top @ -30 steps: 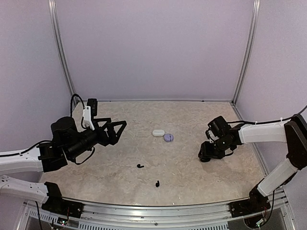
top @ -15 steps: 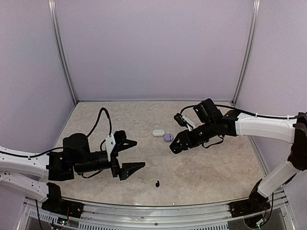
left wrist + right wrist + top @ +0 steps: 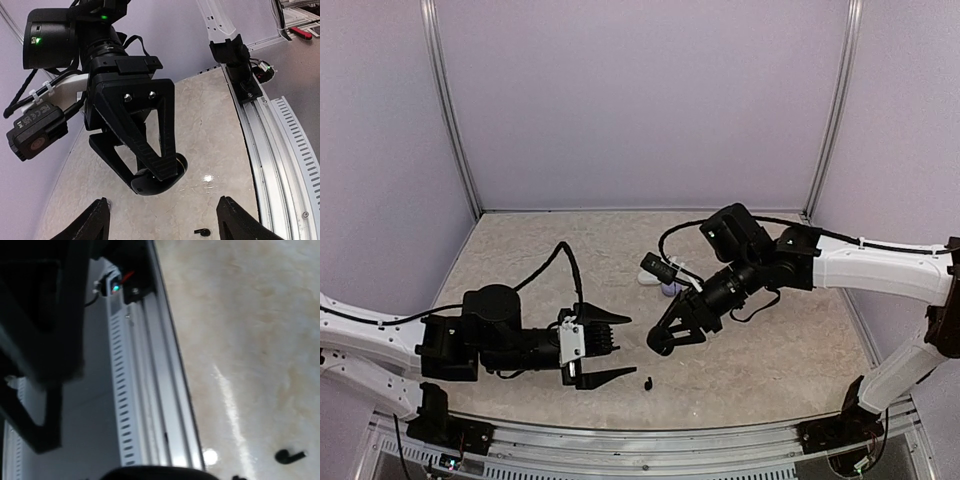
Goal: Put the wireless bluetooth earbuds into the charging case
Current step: Pass from the right arm to the left
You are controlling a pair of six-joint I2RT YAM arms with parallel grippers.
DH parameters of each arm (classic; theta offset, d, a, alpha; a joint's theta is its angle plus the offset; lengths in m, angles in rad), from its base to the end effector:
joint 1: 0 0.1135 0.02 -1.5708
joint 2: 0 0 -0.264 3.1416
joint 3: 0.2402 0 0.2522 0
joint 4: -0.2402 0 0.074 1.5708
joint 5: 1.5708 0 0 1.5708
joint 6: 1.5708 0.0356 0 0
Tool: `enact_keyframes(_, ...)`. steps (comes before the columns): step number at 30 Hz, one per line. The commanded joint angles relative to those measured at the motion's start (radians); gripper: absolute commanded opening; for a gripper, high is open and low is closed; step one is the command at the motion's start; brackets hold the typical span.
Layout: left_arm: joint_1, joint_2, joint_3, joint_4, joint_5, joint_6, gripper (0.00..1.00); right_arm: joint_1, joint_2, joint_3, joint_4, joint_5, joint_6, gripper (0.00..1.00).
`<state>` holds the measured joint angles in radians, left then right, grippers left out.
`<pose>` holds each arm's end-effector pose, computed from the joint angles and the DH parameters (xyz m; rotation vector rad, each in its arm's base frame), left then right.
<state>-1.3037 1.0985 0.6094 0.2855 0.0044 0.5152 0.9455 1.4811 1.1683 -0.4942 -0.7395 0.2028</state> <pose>0.0663 -0.2428 0.2643 1.4307 1.1093 -0.5702 0.1663 0.2713 0.2857 -1.2919 2.2264 1.3825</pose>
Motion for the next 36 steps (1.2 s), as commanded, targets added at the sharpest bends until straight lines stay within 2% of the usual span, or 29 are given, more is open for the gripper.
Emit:
enact_keyframes(1,-0.013,0.024,0.065,-0.085,-0.017,0.124,0.72,0.020,0.014,0.047,-0.027,-0.074,-0.015,0.42)
enact_keyframes(15,-0.058,0.121,0.139,-0.165,-0.011,0.288,0.64,0.065,0.085,0.089,-0.070,-0.139,-0.015,0.43)
enact_keyframes(24,-0.077,0.144,0.163,-0.174,-0.011,0.340,0.54,0.077,0.127,0.105,-0.073,-0.184,-0.011,0.43)
enact_keyframes(30,-0.082,0.162,0.176,-0.184,-0.011,0.352,0.38,0.081,0.138,0.120,-0.084,-0.208,-0.029,0.43)
enact_keyframes(36,-0.082,0.167,0.184,-0.193,-0.011,0.357,0.30,0.081,0.140,0.128,-0.094,-0.222,-0.047,0.44)
